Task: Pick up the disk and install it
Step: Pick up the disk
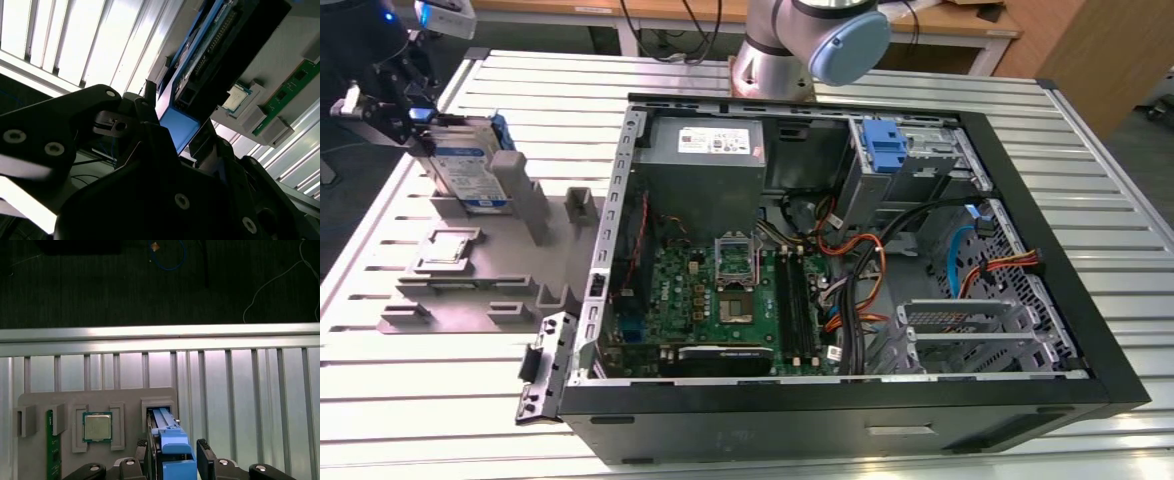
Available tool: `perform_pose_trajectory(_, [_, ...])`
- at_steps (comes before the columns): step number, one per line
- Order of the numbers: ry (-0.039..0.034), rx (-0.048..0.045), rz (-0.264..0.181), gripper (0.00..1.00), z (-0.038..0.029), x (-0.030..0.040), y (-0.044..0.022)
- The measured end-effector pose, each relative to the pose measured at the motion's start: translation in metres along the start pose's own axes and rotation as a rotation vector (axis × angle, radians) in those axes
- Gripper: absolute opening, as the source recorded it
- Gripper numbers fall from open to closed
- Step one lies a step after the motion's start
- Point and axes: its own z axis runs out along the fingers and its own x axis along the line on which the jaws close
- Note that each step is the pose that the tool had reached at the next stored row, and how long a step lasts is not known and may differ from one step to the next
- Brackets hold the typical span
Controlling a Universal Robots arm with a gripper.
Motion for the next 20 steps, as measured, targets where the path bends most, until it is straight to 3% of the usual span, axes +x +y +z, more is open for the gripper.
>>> perform_pose_trajectory(1, [0.0,0.0,0.0,0.51,0.0,0.0,0.0])
perform_pose_trajectory(20, [-0.0003,0.009,-0.001,0.51,0.0005,0.0001,0.0012])
